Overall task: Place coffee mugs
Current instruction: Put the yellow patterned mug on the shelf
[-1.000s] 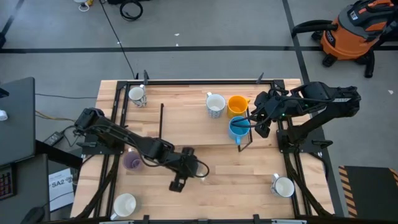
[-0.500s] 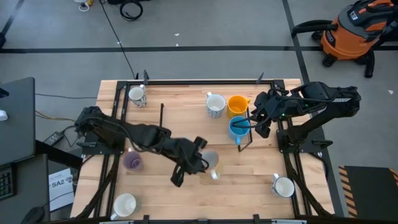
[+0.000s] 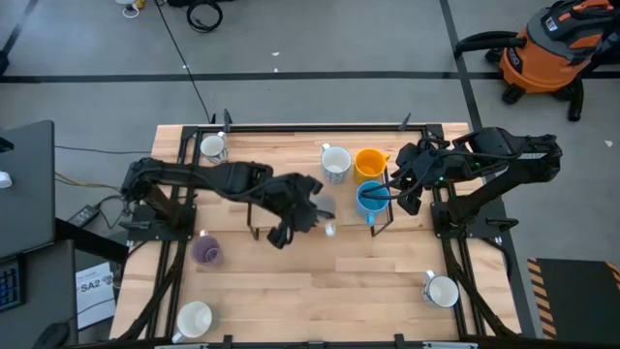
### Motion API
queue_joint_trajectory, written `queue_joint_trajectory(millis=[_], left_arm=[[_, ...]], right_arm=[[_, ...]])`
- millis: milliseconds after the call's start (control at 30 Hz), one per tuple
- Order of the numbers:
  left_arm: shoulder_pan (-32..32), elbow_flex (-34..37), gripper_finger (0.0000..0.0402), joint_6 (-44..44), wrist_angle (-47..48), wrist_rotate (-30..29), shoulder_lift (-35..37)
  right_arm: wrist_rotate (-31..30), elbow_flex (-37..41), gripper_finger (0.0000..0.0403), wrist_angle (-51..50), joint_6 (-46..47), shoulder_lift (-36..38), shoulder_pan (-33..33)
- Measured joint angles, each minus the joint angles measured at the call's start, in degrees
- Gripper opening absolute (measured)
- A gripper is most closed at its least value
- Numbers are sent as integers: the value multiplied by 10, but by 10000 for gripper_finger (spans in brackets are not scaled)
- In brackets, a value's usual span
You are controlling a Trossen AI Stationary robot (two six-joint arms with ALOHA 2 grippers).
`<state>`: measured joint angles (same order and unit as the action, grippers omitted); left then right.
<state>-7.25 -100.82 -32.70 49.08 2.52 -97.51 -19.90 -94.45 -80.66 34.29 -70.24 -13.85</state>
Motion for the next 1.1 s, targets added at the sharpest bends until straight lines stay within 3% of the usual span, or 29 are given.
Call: queue_joint_trajectory(millis=[300, 767, 1100], left_arm=[[44, 0, 29, 3, 23, 22, 0], [45, 0, 30, 5, 54, 24, -24], [45, 0, 62, 5, 40, 21, -26]], right_arm=[[0, 0, 122, 0, 0, 0, 0], [0, 0, 122, 0, -4, 0, 0], [0, 0, 122, 0, -4, 0, 0]])
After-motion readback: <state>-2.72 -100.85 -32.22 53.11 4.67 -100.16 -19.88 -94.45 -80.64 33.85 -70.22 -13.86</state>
